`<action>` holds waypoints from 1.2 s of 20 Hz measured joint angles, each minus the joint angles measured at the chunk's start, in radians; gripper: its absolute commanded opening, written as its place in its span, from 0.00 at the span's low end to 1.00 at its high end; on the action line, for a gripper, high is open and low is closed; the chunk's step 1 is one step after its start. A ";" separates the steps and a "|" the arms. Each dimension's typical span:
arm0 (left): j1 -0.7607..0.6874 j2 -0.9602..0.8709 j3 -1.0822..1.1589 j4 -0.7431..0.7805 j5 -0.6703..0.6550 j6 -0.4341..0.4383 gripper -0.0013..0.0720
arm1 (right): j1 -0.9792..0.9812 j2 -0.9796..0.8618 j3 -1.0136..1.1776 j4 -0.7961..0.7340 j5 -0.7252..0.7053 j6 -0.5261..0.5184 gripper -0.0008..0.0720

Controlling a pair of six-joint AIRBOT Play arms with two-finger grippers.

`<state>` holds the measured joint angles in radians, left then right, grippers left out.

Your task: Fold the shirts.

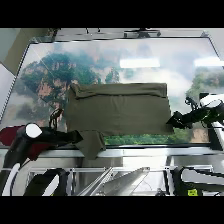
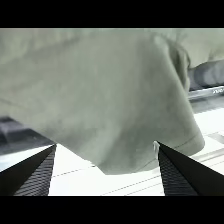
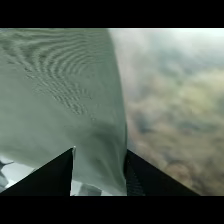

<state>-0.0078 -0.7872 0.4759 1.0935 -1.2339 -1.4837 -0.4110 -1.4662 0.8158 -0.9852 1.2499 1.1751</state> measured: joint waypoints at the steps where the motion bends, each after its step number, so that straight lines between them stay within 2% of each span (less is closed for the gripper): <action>1: 0.000 0.021 -0.029 -0.005 0.013 -0.010 0.94 | 0.011 -0.009 -0.002 0.023 -0.002 -0.017 0.53; 6: 0.000 0.067 -0.151 -0.021 0.097 -0.066 0.93 | 0.066 -0.028 -0.007 0.095 -0.029 -0.063 0.53; 7: 0.000 0.060 -0.164 -0.021 0.113 -0.074 0.87 | 0.074 -0.029 -0.007 0.105 -0.032 -0.070 0.53; 12: 0.000 -0.057 -0.187 -0.065 0.193 -0.091 0.87 | 0.091 -0.032 -0.008 0.128 -0.037 -0.086 0.53; 13: 0.000 -0.091 -0.187 -0.108 0.222 -0.065 0.82 | 0.092 -0.032 -0.008 0.129 -0.036 -0.088 0.53; 15: 0.000 -0.155 -0.192 -0.193 0.273 0.019 0.39 | 0.093 -0.032 -0.008 0.132 -0.034 -0.092 0.53; 16: 0.000 -0.184 -0.193 -0.231 0.293 0.061 0.27 | 0.094 -0.032 -0.008 0.133 -0.029 -0.092 0.53; 18: 0.000 -0.229 -0.195 -0.291 0.313 0.126 0.11 | 0.094 -0.033 -0.008 0.130 -0.024 -0.092 0.50; 19: 0.000 -0.243 -0.196 -0.312 0.318 0.147 0.10 | 0.093 -0.033 -0.008 0.125 -0.020 -0.092 0.48; 20: 0.000 -0.248 -0.196 -0.325 0.320 0.162 0.04 | 0.090 -0.033 -0.008 0.120 -0.017 -0.092 0.47; 22: 0.000 -0.232 -0.198 -0.339 0.328 0.184 0.04 | 0.080 -0.032 -0.009 0.103 -0.010 -0.093 0.10; 24: 0.000 -0.180 -0.196 -0.329 0.352 0.194 0.04 | 0.066 -0.027 -0.009 0.087 0.009 -0.100 0.03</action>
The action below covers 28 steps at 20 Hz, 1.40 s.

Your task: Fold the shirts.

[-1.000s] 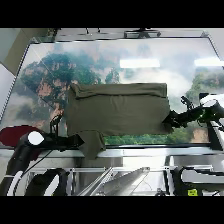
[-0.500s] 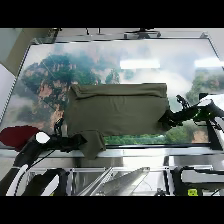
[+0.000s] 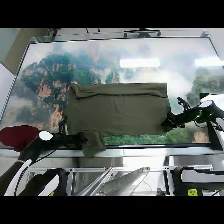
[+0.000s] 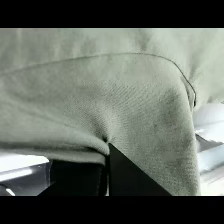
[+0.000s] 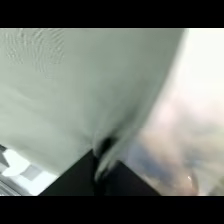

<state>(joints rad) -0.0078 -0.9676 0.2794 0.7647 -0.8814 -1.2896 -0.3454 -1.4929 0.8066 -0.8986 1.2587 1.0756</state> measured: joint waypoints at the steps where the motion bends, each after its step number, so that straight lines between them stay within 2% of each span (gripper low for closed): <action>1: 0.002 0.035 0.007 -0.013 0.001 0.000 0.04 | -0.011 0.009 0.000 0.005 0.018 -0.005 0.03; 9: 0.139 0.280 0.132 -0.010 -0.096 -0.037 0.02 | -0.129 0.114 0.019 0.019 0.102 0.013 0.03; 13: 0.140 0.254 0.338 0.081 -0.093 -0.060 0.03 | -0.095 0.156 0.088 0.026 0.095 0.034 0.03; 16: 0.092 0.113 0.520 0.128 -0.050 -0.056 0.03 | -0.021 0.169 0.182 0.028 -0.001 0.062 0.04; 19: 0.028 -0.100 0.712 0.191 -0.015 -0.037 0.02 | 0.055 0.134 0.263 0.025 -0.143 0.081 0.04; 24: -0.055 -0.524 1.051 0.339 -0.042 -0.026 0.02 | 0.123 -0.019 0.364 0.026 -0.349 0.088 0.04; 28: -0.088 -0.756 1.245 0.462 -0.068 -0.054 0.02 | 0.134 -0.137 0.425 0.014 -0.420 0.091 0.04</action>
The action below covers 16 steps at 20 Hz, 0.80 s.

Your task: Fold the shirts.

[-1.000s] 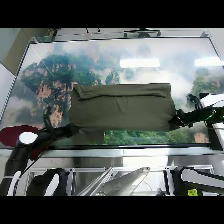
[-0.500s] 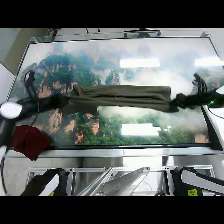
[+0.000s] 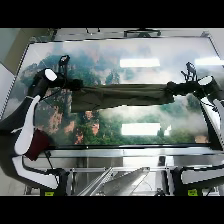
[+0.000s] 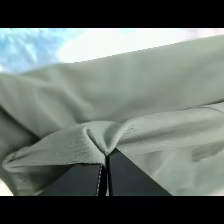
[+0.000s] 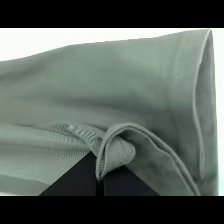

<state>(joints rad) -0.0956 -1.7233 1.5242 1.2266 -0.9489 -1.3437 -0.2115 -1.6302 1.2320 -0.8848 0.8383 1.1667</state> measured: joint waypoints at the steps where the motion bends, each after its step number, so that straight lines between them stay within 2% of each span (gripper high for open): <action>1: -0.006 -0.044 0.041 0.022 -0.007 -0.005 0.02 | 0.002 -0.021 0.011 -0.010 -0.010 0.000 0.04; 5: -0.035 -0.163 0.176 0.068 -0.044 -0.014 0.04 | 0.003 -0.059 0.031 -0.070 -0.033 0.000 0.04; 6: -0.040 -0.179 0.199 0.073 -0.053 -0.014 0.20 | 0.003 -0.063 0.035 -0.082 -0.036 0.000 0.12; 7: -0.044 -0.192 0.223 0.080 -0.067 -0.014 0.42 | 0.003 -0.065 0.040 -0.103 -0.032 0.000 0.44; 8: -0.045 -0.200 0.245 0.090 -0.078 -0.018 0.42 | 0.001 -0.065 0.048 -0.130 -0.026 0.000 0.67; 12: -0.030 -0.216 0.367 0.091 -0.229 -0.017 0.42 | -0.029 -0.057 0.122 -0.213 0.053 0.015 0.69; 14: -0.015 -0.219 0.437 0.090 -0.328 -0.021 0.42 | -0.058 -0.061 0.150 -0.236 0.072 0.024 0.90; 16: -0.006 -0.209 0.480 0.073 -0.400 -0.025 0.42 | -0.083 -0.081 0.166 -0.226 0.093 0.031 0.90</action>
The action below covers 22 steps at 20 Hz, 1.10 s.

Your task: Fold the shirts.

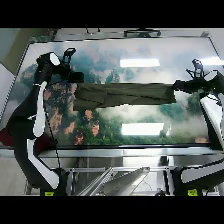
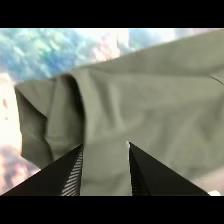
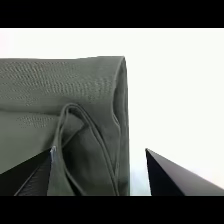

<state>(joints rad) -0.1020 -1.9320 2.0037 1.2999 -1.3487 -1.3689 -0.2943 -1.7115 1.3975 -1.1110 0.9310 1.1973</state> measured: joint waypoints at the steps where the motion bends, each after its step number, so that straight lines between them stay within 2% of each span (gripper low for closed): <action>1: 0.002 0.015 0.003 -0.018 -0.016 0.000 0.42 | -0.011 -0.016 0.005 0.019 0.010 -0.001 0.90; 7: -0.016 0.111 -0.077 -0.080 -0.008 0.000 0.42 | -0.038 -0.111 0.017 0.175 0.065 -0.092 0.88; 11: -0.066 0.129 -0.099 -0.094 -0.002 -0.003 0.41 | -0.040 -0.155 0.018 0.237 0.125 -0.156 0.19; 12: -0.086 0.128 -0.101 -0.094 0.011 -0.003 0.34 | -0.040 -0.161 0.018 0.256 0.142 -0.181 0.03; 13: -0.105 0.124 -0.103 -0.095 0.027 -0.003 0.27 | -0.040 -0.166 0.019 0.282 0.161 -0.210 0.03; 16: -0.179 0.083 -0.106 -0.098 0.100 -0.002 0.26 | -0.040 -0.172 0.046 0.334 0.220 -0.257 0.03; 17: -0.206 0.063 -0.106 -0.102 0.134 -0.002 0.21 | -0.040 -0.169 0.064 0.357 0.244 -0.257 0.03; 18: -0.234 0.037 -0.104 -0.109 0.171 -0.003 0.07 | -0.040 -0.161 0.085 0.369 0.275 -0.256 0.03; 19: -0.261 0.007 -0.097 -0.117 0.200 -0.004 0.02 | -0.040 -0.150 0.106 0.376 0.308 -0.244 0.03; 22: -0.349 -0.108 -0.029 -0.142 0.250 -0.019 0.03 | -0.036 -0.092 0.166 0.397 0.404 -0.195 0.03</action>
<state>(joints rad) -0.4515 -2.0399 1.9751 1.1580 -1.0985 -1.3876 -0.3302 -1.8030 1.5631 -0.7139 1.3354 1.0019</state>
